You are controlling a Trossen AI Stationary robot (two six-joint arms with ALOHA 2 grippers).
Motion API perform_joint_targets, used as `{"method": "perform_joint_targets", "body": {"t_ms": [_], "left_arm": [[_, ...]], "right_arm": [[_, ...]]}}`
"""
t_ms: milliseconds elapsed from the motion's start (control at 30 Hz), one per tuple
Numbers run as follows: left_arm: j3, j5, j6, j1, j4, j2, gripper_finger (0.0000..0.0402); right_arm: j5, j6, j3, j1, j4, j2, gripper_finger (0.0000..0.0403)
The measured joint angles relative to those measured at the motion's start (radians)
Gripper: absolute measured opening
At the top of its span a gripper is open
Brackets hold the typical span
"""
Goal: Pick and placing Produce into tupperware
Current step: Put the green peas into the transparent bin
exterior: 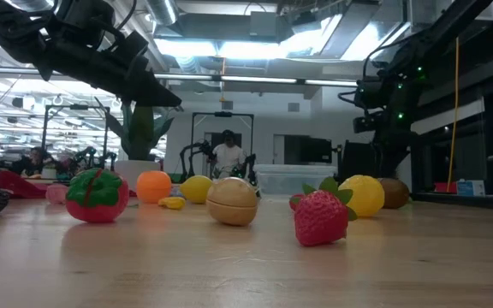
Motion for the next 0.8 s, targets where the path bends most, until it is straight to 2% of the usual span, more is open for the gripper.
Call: {"method": "perform_joint_targets", "body": {"t_ms": [300,433,633,800], "left_arm": [[0.0,0.0,0.0,0.0,0.0,0.0,0.011],[0.0,0.0,0.0,0.0,0.0,0.0,0.011],[0.0,0.0,0.001,0.0,0.0,0.0,0.011],[0.0,0.0,0.001,0.0,0.0,0.0,0.011]], "right_arm": [[0.012,-0.077,0.0,-0.001,-0.011,0.002,0.0298],[0.022,-0.084,0.0,-0.001,-0.02,0.044,0.0298],[0.148,-0.115,-0.001,-0.001,0.001,0.134,0.0298],[0.162,-0.136,0.003,-0.001,0.007,0.187,0.0298]]}}
